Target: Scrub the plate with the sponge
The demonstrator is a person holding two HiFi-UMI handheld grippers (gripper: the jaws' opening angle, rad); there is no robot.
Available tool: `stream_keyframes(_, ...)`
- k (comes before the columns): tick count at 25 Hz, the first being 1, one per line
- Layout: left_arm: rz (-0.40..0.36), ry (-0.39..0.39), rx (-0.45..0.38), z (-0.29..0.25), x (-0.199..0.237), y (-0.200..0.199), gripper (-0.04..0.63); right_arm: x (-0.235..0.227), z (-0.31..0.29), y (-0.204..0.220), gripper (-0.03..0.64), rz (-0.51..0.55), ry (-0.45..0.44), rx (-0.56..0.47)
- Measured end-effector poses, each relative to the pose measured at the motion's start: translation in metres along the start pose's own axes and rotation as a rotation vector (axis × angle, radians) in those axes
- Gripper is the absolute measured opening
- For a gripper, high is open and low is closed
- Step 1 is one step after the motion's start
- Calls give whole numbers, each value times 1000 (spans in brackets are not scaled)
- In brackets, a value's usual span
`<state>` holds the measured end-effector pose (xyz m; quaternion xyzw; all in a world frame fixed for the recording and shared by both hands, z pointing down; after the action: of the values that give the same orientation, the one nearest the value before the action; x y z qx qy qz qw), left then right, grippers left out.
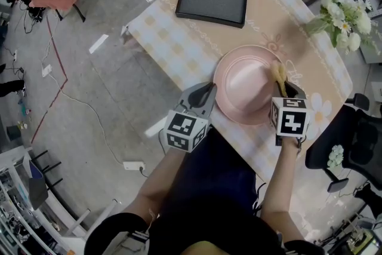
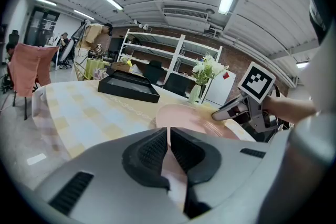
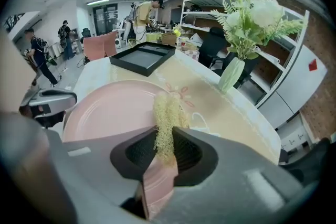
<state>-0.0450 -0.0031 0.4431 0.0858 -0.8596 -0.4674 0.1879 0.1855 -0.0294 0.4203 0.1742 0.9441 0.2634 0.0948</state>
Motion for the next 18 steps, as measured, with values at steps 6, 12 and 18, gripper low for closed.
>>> stream_keyframes(6, -1, 2, -1, 2, -1, 1, 25, 25, 6, 0, 77, -36, -109, -46)
stream_keyframes(12, 1, -3, -3, 4, 0, 1, 25, 56, 8, 1, 77, -46, -227, -57)
stream_keyframes(18, 2, -10, -3, 6, 2, 1, 25, 86, 7, 2, 77, -32, -340, -62)
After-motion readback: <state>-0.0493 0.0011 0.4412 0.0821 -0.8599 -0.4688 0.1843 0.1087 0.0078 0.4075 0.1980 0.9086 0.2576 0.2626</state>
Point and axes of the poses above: the fingertips, and each gripper's own axes: z backward along the fingers, x to its left, y out of its underside, the point moved 5 cm from there along z, backward along the fingers, and after that the axes turned 13 degrees about -y, right-handed, at the moved point
